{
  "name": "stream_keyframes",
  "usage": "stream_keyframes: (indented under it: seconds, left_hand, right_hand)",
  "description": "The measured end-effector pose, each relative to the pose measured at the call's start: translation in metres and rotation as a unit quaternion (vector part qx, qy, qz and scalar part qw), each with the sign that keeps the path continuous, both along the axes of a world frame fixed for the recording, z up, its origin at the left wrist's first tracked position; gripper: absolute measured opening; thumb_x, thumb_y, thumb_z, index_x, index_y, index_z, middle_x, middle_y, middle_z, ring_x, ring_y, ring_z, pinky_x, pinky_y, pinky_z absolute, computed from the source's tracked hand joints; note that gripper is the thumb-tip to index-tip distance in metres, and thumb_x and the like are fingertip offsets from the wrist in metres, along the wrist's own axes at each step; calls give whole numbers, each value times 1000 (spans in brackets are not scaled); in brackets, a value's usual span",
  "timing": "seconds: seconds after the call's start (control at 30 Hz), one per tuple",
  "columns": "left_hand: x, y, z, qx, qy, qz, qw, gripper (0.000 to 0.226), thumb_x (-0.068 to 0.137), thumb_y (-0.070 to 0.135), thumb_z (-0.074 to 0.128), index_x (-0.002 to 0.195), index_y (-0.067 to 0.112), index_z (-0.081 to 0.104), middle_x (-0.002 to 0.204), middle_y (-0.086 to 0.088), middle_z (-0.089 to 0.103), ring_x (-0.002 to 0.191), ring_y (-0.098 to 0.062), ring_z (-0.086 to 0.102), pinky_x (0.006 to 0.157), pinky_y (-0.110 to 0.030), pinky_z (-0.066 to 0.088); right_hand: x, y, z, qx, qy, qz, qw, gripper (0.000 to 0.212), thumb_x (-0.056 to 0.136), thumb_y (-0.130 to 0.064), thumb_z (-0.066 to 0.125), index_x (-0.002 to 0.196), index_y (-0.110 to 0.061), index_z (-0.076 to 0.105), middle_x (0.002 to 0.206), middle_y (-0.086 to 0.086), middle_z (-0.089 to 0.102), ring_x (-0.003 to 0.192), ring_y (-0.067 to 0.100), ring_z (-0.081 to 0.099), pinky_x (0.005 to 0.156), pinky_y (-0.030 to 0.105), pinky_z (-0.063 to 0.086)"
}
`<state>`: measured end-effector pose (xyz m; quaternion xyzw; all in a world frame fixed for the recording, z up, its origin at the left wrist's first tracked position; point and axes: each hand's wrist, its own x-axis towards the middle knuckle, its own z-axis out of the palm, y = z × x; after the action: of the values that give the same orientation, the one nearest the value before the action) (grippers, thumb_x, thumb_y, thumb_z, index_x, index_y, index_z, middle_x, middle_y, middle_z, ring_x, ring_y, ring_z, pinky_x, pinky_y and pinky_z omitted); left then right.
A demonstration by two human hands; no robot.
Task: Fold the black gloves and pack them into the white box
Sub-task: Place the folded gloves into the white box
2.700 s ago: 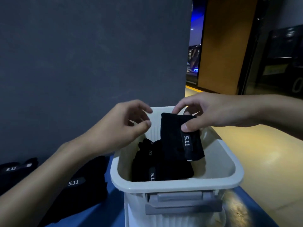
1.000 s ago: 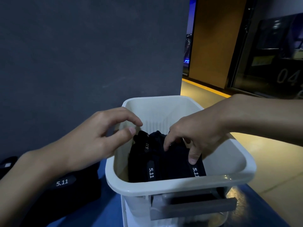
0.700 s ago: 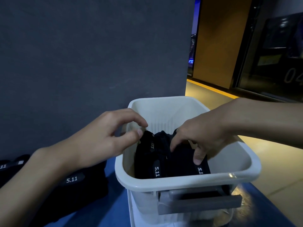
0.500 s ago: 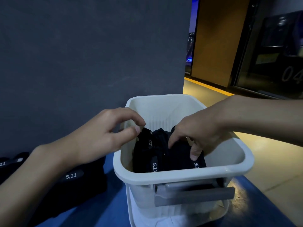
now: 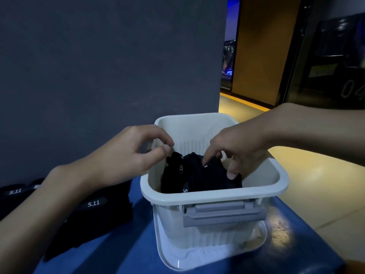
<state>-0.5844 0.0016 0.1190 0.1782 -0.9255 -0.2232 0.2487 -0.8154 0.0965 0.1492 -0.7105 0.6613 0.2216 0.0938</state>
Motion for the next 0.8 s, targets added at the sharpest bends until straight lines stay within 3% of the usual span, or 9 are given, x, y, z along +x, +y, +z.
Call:
stream_keyframes:
  seconds: [0.13,0.33,0.5,0.63,0.73,0.8]
  left_hand:
    - [10,8,7,-32,13,11,999,23,87,45,51,98,36,69,107,23,66,108,0,60,94,-21,45]
    - [68,4,13,-49,36,83,995,11,96,35,58,94,40,67,103,31,65,110,8,57,92,-18,40]
    - [139,-2,-4,-20,29,171,985,10,93,44,58,99,45,66,106,31,65,115,-1,58,94,-32,47]
    - [178,1,-31,-25,42,228,973,9,94,34,59,95,37,68,98,24,67,97,-1,62,88,-29,51]
    - [188,4,-53,-64,-5,230,971,13,88,33,56,94,33,67,92,18,64,88,-2,60,86,-38,50]
    - [190,5,-64,-113,-63,233,964,25,85,42,45,97,33,65,93,20,58,91,-1,53,94,-39,46]
  right_hand:
    - [9,9,20,-47,-35,-9,998,56,85,-41,71,137,-39,48,115,-9,58,88,1,53,70,17,41]
    - [61,11,49,-174,-123,39,976,37,90,-44,64,125,-35,60,99,-19,64,93,3,61,78,19,49]
    - [130,0,57,-218,-179,94,955,30,89,-42,66,117,-32,65,93,-16,67,86,1,63,70,9,44]
    - [187,-15,49,-214,-198,130,948,27,88,-40,68,113,-30,67,92,-14,67,81,0,61,68,10,44]
    - [220,-34,23,-210,-186,129,951,27,89,-40,67,114,-29,66,98,-9,67,87,8,60,74,17,46]
    - [233,-49,-9,-220,-190,95,952,26,89,-37,65,113,-26,65,103,-5,64,95,15,59,82,24,47]
